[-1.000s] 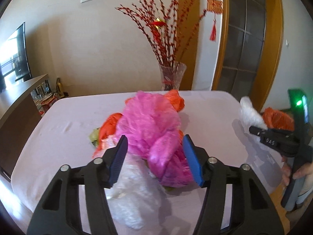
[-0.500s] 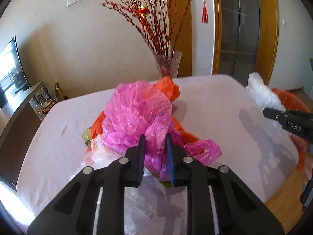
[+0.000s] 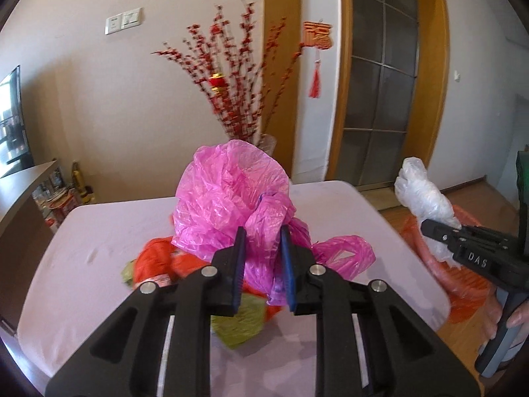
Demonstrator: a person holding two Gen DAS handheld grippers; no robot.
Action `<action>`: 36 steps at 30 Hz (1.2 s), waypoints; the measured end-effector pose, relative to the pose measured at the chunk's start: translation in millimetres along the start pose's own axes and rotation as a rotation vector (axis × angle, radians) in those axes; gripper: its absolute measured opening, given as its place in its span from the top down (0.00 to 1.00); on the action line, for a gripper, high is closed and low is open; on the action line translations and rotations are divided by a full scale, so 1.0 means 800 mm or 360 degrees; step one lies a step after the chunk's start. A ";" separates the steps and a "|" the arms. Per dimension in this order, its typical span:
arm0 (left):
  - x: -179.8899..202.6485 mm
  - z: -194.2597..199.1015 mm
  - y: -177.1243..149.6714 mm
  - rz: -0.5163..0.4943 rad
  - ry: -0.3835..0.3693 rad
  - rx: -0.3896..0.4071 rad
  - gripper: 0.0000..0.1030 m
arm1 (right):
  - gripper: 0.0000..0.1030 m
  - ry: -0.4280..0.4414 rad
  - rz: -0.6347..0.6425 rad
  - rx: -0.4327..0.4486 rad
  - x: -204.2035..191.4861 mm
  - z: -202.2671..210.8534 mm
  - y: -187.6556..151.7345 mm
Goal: Collect trash
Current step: 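Grasp the pink plastic bag with the left tool while the right tool lifts the clear bag, then carry the pink and clear bags over the orange basket with both tools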
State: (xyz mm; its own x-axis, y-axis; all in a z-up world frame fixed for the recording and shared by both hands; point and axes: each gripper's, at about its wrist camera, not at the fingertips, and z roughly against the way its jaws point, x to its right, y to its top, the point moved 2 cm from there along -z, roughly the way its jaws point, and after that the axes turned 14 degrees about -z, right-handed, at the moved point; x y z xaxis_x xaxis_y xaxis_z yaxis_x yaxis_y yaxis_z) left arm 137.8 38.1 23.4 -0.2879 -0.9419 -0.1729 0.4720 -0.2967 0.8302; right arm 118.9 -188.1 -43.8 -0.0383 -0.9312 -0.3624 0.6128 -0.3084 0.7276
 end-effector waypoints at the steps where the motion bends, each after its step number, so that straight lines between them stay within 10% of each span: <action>1: 0.005 0.000 0.003 -0.0002 -0.0019 0.0008 0.80 | 0.82 -0.0002 -0.0005 0.0011 0.003 0.005 0.001; 36: 0.230 -0.054 0.074 -0.0192 -0.0624 0.0119 0.80 | 0.82 -0.0250 -0.0300 0.0334 0.171 0.133 0.041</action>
State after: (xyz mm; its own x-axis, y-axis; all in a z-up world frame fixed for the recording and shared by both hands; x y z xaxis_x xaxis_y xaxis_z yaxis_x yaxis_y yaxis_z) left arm 148.8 -159.4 18.1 -0.6397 -0.7656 -0.0681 0.3580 -0.3752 0.8550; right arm 49.9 -346.4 -7.4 -0.2672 -0.8674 -0.4198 0.4077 -0.4965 0.7663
